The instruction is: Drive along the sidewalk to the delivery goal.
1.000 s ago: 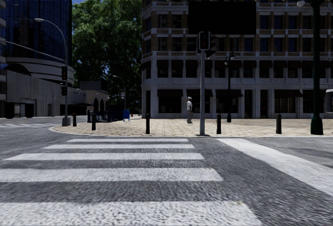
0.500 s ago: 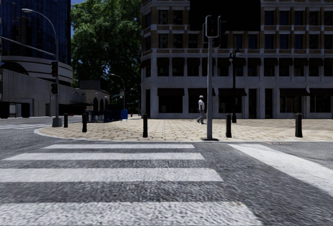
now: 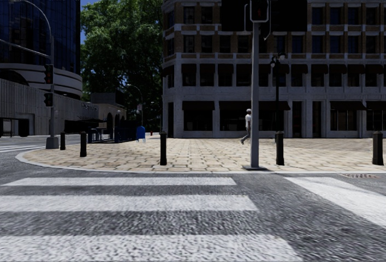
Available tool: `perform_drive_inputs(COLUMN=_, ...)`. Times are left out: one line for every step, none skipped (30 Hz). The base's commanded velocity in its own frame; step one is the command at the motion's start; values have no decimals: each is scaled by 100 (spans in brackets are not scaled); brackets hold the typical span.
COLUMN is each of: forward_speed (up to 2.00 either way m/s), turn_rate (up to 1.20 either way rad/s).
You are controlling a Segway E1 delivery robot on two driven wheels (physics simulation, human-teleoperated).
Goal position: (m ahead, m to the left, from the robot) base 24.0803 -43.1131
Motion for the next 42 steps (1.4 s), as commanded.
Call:
perform_drive_inputs(forward_speed=200, turn_rate=0)
perform_drive_inputs(forward_speed=200, turn_rate=0)
perform_drive_inputs(forward_speed=200, turn_rate=0)
perform_drive_inputs(forward_speed=200, turn_rate=0)
perform_drive_inputs(forward_speed=200, turn_rate=0)
perform_drive_inputs(forward_speed=200, turn_rate=0)
perform_drive_inputs(forward_speed=200, turn_rate=0)
perform_drive_inputs(forward_speed=200, turn_rate=0)
perform_drive_inputs(forward_speed=200, turn_rate=0)
perform_drive_inputs(forward_speed=200, turn_rate=0)
perform_drive_inputs(forward_speed=200, turn_rate=0)
perform_drive_inputs(forward_speed=200, turn_rate=0)
perform_drive_inputs(forward_speed=200, turn_rate=0)
perform_drive_inputs(forward_speed=200, turn_rate=0)
perform_drive_inputs(forward_speed=200, turn_rate=0)
perform_drive_inputs(forward_speed=200, turn_rate=0)
perform_drive_inputs(forward_speed=200, turn_rate=0)
perform_drive_inputs(forward_speed=200, turn_rate=0)
perform_drive_inputs(forward_speed=200, turn_rate=0)
perform_drive_inputs(forward_speed=200, turn_rate=0)
perform_drive_inputs(forward_speed=200, turn_rate=0)
perform_drive_inputs(forward_speed=200, turn_rate=0)
perform_drive_inputs(forward_speed=200, turn_rate=0)
perform_drive_inputs(forward_speed=200, turn_rate=0)
perform_drive_inputs(forward_speed=200, turn_rate=0)
perform_drive_inputs(forward_speed=200, turn_rate=0)
perform_drive_inputs(forward_speed=200, turn_rate=0)
perform_drive_inputs(forward_speed=200, turn_rate=0)
perform_drive_inputs(forward_speed=200, turn_rate=0)
perform_drive_inputs(forward_speed=200, turn_rate=0)
perform_drive_inputs(forward_speed=200, turn_rate=0)
perform_drive_inputs(forward_speed=200, turn_rate=0)
perform_drive_inputs(forward_speed=200, turn_rate=0)
perform_drive_inputs(forward_speed=200, turn_rate=0)
perform_drive_inputs(forward_speed=200, turn_rate=0)
perform_drive_inputs(forward_speed=200, turn_rate=0)
perform_drive_inputs(forward_speed=200, turn_rate=0)
perform_drive_inputs(forward_speed=200, turn_rate=0)
perform_drive_inputs(forward_speed=200, turn_rate=0)
perform_drive_inputs(forward_speed=200, turn_rate=0)
perform_drive_inputs(forward_speed=200, turn_rate=0)
perform_drive_inputs(forward_speed=200, turn_rate=0)
